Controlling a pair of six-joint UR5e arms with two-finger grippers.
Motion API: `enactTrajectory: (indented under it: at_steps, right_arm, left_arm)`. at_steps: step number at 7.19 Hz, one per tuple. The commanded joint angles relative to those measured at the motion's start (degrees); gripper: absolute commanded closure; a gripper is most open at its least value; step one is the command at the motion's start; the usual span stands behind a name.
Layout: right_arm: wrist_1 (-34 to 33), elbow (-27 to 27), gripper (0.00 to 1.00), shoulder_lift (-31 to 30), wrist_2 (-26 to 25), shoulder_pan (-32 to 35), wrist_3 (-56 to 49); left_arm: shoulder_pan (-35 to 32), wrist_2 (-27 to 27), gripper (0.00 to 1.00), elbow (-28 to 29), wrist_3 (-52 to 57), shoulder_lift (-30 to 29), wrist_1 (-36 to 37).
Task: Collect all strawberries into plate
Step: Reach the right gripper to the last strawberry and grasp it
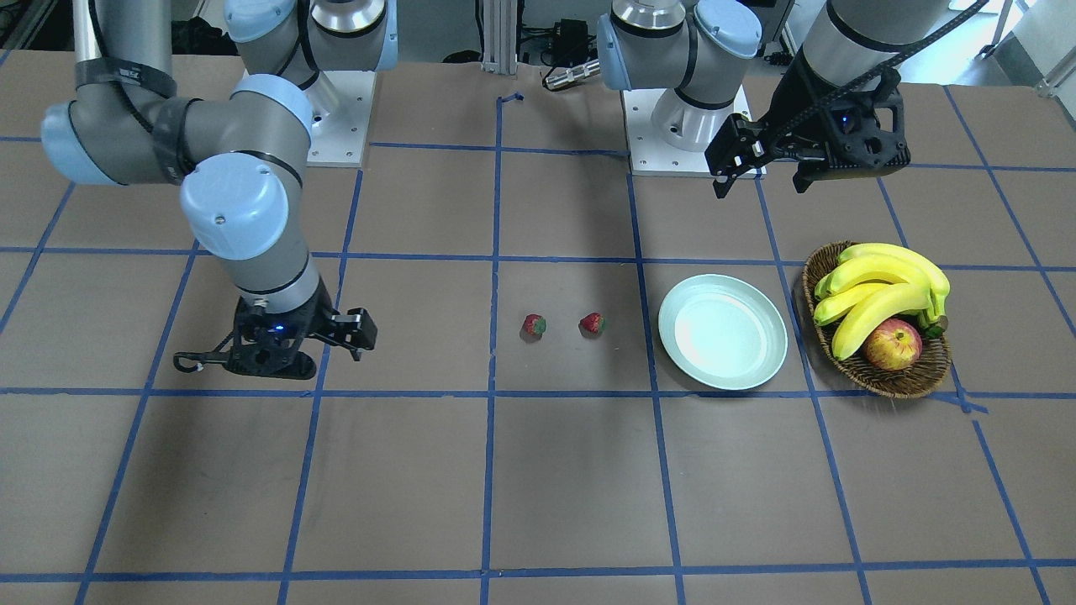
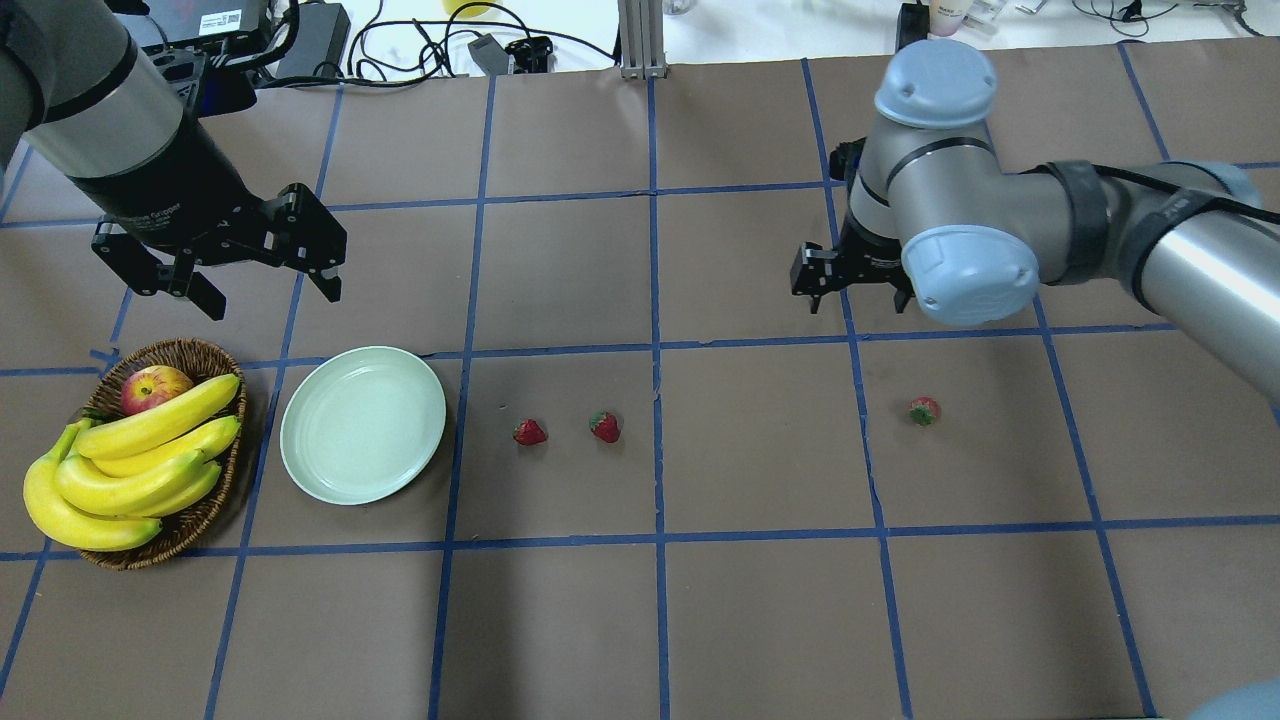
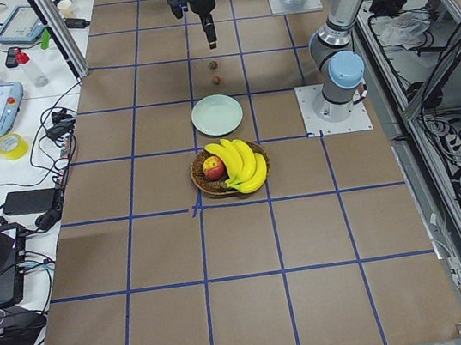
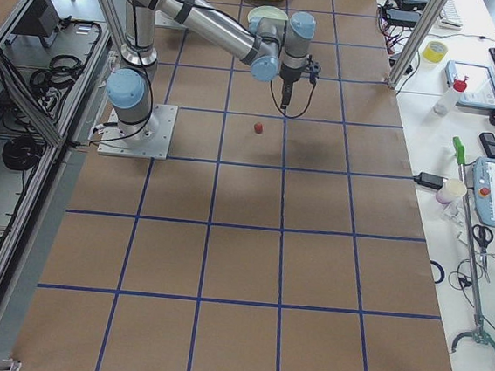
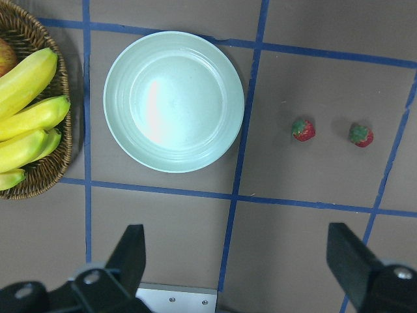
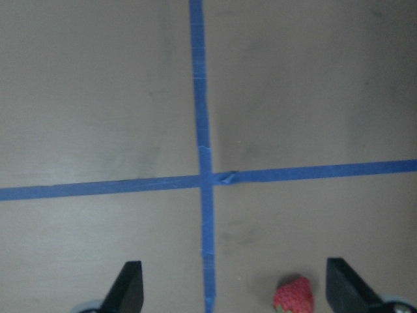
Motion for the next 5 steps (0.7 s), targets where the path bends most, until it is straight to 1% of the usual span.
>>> enactTrajectory:
  at_steps: [1,2,3,4,5]
  right_arm:
    - [-8.17,8.88,0.04,-0.88,0.4,-5.6,-5.86]
    - [-10.91,11.18,0.04,-0.62,1.1,-5.78,-5.51]
    - [-10.76,14.51,0.04,-1.05,3.2,-5.26,-4.82]
    - [-11.28,16.03,0.08,-0.62,3.05,-5.17,-4.81]
    - [-11.29,15.95,0.11,-0.79,2.35,-5.26,-4.9]
  left_arm:
    - [0.0,0.0,0.0,0.0,-0.02,0.0,-0.01]
    - [0.0,-0.09,0.0,0.0,-0.02,0.0,-0.01]
    - [0.0,0.0,0.0,0.0,-0.02,0.0,-0.01]
    - [0.0,0.0,0.0,0.0,-0.02,0.0,-0.01]
    - [0.0,0.0,0.0,0.0,-0.02,0.0,-0.01]
